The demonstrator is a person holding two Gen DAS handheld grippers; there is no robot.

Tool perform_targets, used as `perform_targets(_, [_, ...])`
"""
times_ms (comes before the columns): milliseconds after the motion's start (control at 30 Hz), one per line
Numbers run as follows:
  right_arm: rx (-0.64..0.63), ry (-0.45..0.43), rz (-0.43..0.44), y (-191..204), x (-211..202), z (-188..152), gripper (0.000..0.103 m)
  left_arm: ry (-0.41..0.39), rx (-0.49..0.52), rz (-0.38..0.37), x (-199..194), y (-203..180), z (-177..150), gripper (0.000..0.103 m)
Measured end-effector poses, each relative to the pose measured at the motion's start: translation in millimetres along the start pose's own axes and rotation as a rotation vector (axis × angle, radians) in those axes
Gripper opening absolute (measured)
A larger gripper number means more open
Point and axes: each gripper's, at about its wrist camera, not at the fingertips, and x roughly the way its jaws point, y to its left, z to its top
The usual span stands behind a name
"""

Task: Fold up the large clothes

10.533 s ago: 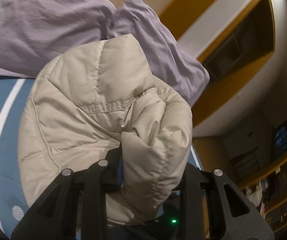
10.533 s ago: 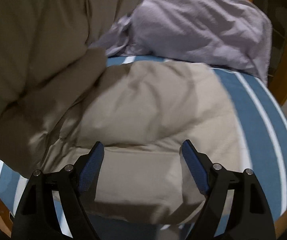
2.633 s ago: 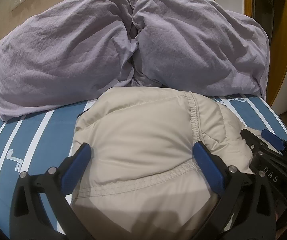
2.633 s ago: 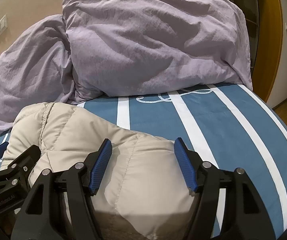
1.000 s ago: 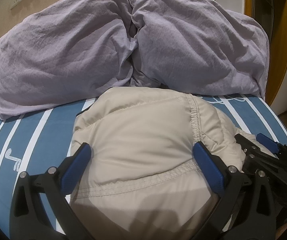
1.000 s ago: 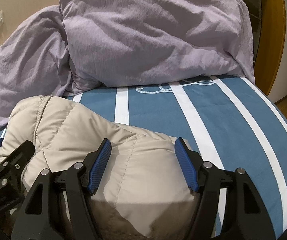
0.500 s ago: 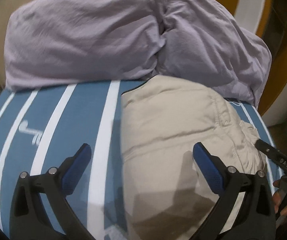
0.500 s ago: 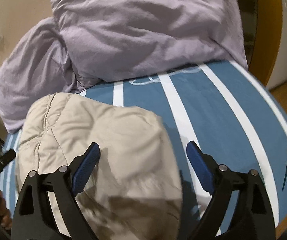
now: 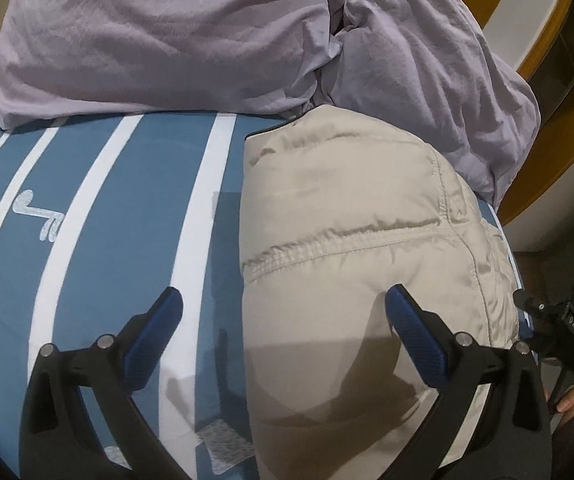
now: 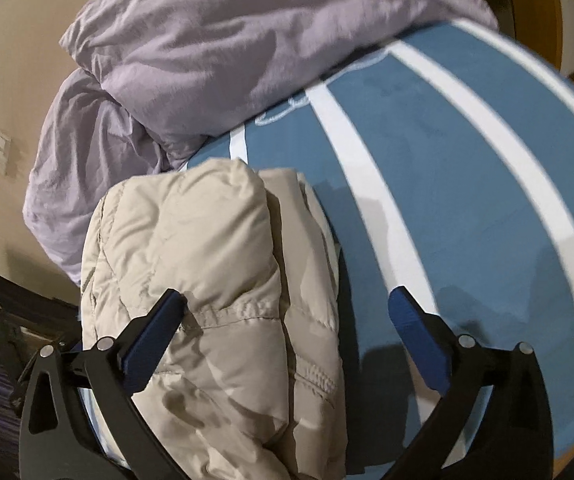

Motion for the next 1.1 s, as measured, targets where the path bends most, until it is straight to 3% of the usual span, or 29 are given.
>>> perform_targets(167, [0.042,0.083,0.074,-11,18,2,0.102,0.019,-0.021,-0.046,11,-1,4,0.101])
perform_targets(467, [0.075,0.179,0.193,-20,38,4,0.102,0.098,-0.157,-0.227,41,10,7,0.101])
perform_targets(867, [0.086,0.254,0.305,-10,60,3,0.102,0.143,-0.275,-0.343,55,32,9,0.101])
perform_targets(1000, [0.095,0.235,0.355,-8,57,2,0.085,0.143,-0.298,-0.365,53,35,11,0.095])
perform_targets(1100, [0.109,0.219,0.401,-6,54,4,0.069,0.137,-0.299,-0.372,46,37,21,0.082])
